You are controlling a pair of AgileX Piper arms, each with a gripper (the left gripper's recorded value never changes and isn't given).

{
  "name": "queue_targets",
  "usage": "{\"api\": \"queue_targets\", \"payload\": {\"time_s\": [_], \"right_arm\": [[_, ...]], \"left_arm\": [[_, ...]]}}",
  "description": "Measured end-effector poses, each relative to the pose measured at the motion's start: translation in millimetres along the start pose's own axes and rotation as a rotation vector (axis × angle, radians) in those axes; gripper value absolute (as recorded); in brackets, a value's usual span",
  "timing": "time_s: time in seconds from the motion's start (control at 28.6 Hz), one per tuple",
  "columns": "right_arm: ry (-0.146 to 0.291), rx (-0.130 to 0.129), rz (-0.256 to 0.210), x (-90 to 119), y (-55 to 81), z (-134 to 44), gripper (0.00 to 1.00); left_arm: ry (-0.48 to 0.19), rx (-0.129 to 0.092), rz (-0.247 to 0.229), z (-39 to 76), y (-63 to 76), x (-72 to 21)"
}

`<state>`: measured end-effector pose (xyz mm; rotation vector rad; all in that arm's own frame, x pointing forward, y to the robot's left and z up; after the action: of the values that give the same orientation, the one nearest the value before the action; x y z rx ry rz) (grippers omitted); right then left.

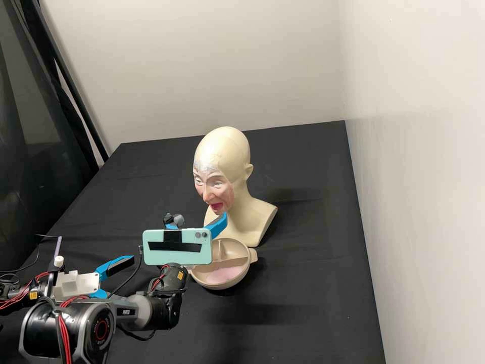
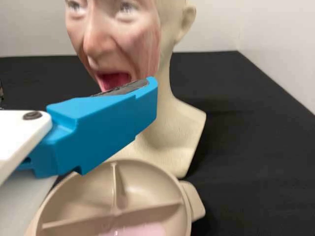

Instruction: Feed the grandma with a spoon

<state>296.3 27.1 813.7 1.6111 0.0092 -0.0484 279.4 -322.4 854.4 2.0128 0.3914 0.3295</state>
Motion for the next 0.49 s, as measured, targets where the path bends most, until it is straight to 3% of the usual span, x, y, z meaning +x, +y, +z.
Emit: {"api": "queue_targets", "payload": {"time_s": [0.07, 0.1, 0.31, 0.49], "right_arm": [[-0.013, -0.001, -0.005, -4.0, -0.3, 3.8, 1.00], [-0.016, -0.001, -0.003, -7.9, 0.6, 4.4, 0.00], [-0.002, 0.001, 0.040, -23.6, 8.0, 7.7, 0.00], [0.009, -0.002, 0.046, -31.7, 10.5, 11.8, 0.00]], "left_arm": [[0.000, 0.000, 0.000, 0.0, 0.0, 0.0], [0.000, 0.000, 0.000, 0.0, 0.0, 0.0], [0.000, 0.000, 0.000, 0.0, 0.0, 0.0], [0.000, 0.000, 0.000, 0.0, 0.0, 0.0]]}}
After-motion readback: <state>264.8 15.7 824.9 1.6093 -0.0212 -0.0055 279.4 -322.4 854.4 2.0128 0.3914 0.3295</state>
